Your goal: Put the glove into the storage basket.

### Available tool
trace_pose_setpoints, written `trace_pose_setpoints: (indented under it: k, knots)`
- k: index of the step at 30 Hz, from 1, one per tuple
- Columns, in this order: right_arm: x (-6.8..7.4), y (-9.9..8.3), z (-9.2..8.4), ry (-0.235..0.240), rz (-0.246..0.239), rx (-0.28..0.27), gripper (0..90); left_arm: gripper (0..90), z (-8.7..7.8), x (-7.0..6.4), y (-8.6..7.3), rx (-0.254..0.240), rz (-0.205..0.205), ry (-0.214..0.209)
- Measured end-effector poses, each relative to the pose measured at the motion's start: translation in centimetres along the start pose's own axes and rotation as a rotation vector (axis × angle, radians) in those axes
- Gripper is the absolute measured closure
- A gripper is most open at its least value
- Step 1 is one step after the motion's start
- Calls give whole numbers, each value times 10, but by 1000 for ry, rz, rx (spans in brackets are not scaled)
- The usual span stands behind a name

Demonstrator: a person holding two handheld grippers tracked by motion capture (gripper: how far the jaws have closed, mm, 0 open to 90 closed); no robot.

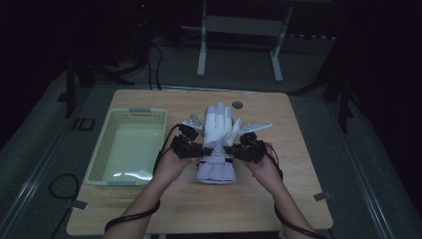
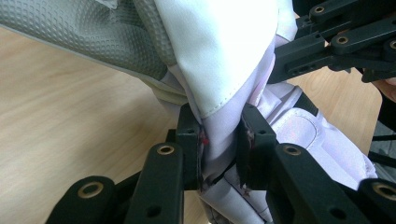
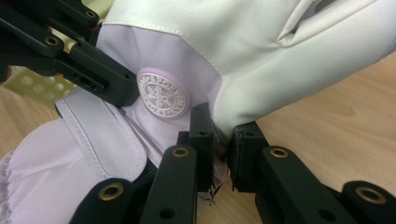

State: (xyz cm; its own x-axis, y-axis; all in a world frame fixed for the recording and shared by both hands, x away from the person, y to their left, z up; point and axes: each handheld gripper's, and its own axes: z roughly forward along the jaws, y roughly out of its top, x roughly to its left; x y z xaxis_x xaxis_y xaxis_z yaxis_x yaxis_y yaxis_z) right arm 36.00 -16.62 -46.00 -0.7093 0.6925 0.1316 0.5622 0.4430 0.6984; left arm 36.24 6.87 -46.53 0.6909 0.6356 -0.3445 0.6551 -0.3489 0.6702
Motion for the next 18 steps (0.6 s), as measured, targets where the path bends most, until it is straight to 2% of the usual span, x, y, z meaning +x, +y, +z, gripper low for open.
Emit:
trace_pose_setpoints:
  k: [2,3,7,18]
  knots:
    - [2,3,0,-2,-3,-4,813,738,-4,1,1,-1,-3,1]
    - [8,12,-1,-2,-9,-9,813,738,-13,3,2,-6,1,4]
    - [18,26,1,4,-24,-19,813,738,-32,9,3,-15,3,23]
    - [46,62,23,26,-40,-25,813,738,-73,33,-1,-20,-22,68]
